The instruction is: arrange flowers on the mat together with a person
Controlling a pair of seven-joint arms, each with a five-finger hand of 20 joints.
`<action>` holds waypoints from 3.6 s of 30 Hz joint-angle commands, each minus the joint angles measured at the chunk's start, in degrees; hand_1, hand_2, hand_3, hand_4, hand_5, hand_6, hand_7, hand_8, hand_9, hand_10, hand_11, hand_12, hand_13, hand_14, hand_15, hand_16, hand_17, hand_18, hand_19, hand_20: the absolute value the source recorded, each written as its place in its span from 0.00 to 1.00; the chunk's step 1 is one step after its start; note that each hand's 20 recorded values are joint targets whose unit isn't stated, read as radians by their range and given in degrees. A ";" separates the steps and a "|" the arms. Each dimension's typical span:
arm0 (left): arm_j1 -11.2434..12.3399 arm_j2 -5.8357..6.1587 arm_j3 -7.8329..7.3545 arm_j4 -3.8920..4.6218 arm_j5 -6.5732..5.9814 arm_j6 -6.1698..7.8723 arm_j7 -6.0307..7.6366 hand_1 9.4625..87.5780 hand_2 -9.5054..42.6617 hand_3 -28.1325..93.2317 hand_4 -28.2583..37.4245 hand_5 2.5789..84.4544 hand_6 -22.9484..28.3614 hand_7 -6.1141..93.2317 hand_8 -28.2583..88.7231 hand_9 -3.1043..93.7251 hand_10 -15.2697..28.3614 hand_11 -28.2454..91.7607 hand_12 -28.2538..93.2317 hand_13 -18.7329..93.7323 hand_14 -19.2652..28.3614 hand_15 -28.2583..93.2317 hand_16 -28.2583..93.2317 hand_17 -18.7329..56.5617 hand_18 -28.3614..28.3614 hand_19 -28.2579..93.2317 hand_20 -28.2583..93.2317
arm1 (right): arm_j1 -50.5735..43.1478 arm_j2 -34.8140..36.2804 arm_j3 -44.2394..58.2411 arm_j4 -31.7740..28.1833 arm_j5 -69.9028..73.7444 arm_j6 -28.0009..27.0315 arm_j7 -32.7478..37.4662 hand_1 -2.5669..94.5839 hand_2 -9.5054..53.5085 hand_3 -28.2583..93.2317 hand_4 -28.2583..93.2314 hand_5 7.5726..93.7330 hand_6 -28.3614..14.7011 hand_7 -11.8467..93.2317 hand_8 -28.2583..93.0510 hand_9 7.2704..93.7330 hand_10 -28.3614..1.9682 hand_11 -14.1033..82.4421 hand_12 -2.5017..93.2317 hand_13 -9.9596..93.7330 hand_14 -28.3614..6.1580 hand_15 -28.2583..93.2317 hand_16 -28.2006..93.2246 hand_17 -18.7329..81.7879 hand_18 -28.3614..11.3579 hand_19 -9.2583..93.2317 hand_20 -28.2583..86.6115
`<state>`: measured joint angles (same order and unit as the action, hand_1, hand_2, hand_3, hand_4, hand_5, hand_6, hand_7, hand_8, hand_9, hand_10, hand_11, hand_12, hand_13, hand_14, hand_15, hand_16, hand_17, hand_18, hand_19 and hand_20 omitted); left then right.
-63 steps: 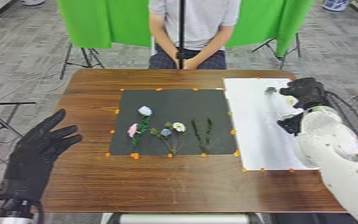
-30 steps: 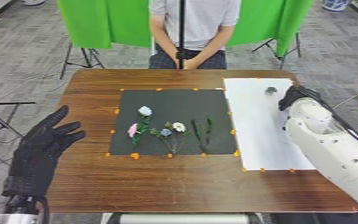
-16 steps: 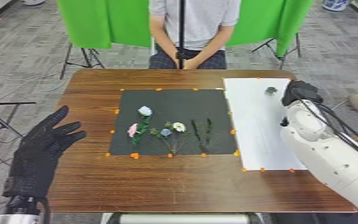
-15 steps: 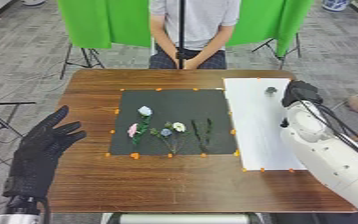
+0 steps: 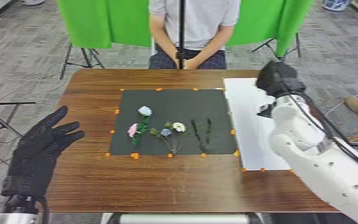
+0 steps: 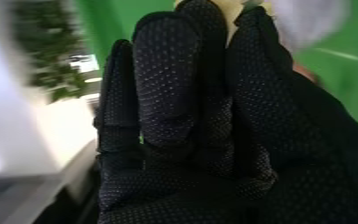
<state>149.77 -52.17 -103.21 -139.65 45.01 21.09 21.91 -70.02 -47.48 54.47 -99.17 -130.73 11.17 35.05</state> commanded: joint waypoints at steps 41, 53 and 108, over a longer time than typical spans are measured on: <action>-1.14 -1.01 0.33 0.73 0.70 -1.72 -2.93 0.13 0.27 0.88 0.00 0.38 0.57 0.22 0.15 0.41 0.82 0.47 0.32 0.40 1.00 0.69 0.15 0.12 0.94 0.65 0.31 | -0.86 -8.82 -10.94 -2.66 -6.29 -16.48 -4.76 0.42 0.00 0.84 0.00 0.63 0.72 0.26 0.13 0.74 0.56 0.47 0.22 0.73 0.58 0.73 0.37 0.42 0.25 0.83 0.30; -0.29 -1.00 0.90 0.47 0.60 -0.72 -1.79 0.14 0.27 0.87 0.00 0.38 0.57 0.22 0.15 0.41 0.82 0.47 0.32 0.40 0.99 0.68 0.15 0.12 0.94 0.65 0.31 | -0.45 -7.96 -9.69 -5.34 -4.83 -17.11 -4.46 0.41 0.00 0.84 0.00 0.62 0.70 0.25 0.13 0.73 0.54 0.47 0.22 0.72 0.56 0.74 0.36 0.41 0.23 0.83 0.31; 1.87 -2.26 -0.71 -0.16 1.29 -1.93 -2.86 0.13 0.27 0.87 0.00 0.37 0.56 0.22 0.15 0.38 0.79 0.44 0.32 0.39 0.98 0.66 0.16 0.12 0.94 0.64 0.31 | -45.51 -18.60 39.56 -24.11 63.79 -14.07 -26.17 0.29 0.19 0.85 0.01 0.49 0.63 0.24 0.14 0.48 0.33 0.31 0.19 0.51 0.31 0.66 0.32 0.28 0.11 0.65 0.37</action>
<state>151.12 -54.40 -104.12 -139.63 46.04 19.57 19.61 -114.85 -65.28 93.99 -123.03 -67.08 -1.79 9.30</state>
